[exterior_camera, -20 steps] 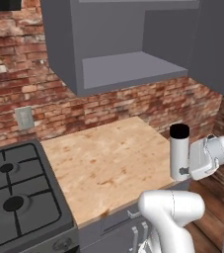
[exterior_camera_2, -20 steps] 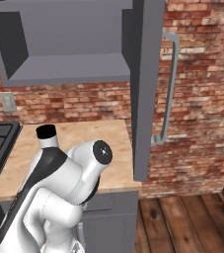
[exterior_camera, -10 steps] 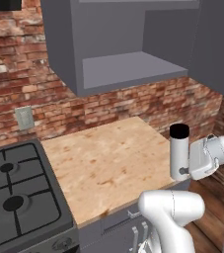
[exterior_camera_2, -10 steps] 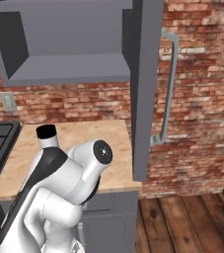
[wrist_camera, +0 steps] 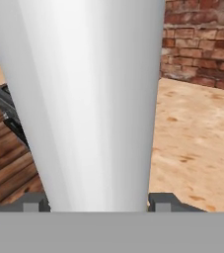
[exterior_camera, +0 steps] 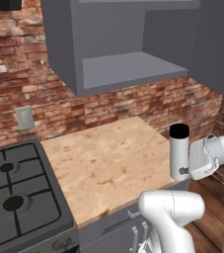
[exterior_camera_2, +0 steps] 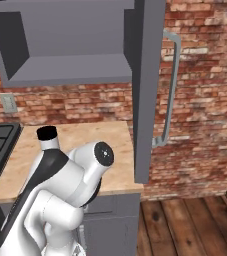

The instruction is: Pick the beer, water bottle from the counter and place them in the open cabinet.

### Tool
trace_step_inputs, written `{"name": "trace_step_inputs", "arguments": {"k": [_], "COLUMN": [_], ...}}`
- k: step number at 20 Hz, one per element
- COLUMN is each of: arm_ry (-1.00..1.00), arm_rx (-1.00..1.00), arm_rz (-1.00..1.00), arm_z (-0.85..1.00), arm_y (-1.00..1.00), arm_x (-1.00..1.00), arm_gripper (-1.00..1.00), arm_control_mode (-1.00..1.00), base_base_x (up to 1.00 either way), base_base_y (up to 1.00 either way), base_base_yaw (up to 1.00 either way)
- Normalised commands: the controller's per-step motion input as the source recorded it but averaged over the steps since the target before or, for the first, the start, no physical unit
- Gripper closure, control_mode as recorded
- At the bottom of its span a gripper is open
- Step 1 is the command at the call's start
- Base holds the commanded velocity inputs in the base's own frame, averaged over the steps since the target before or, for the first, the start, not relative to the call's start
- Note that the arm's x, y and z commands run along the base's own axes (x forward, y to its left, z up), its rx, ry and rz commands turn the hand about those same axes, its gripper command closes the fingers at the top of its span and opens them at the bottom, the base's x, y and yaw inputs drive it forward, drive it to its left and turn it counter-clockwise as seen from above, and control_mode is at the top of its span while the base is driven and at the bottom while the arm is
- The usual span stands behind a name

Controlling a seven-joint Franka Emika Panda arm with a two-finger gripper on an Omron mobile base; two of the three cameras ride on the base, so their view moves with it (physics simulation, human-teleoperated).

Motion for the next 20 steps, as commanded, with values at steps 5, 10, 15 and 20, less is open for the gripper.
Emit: {"name": "trace_step_inputs", "arguments": {"k": [5,10,15,20], "arm_ry": [0.0,-0.02,0.0,0.0], "arm_rx": [0.0,-0.02,0.01,0.07], "arm_rz": [-0.01,-0.16,-0.52,-0.54], "arm_z": [0.0,0.04,0.78,0.87], "arm_y": [0.01,0.25,0.29,0.1], "arm_x": [0.0,0.05,0.1,0.0], "arm_gripper": [1.0,1.0,1.0,1.0], "arm_control_mode": [-1.0,-1.0,-1.0,-1.0], "base_base_x": [0.0,0.0,0.0,0.0], "base_base_y": [0.0,0.0,0.0,0.0], "base_base_yaw": [0.0,0.0,0.0,0.0]}}
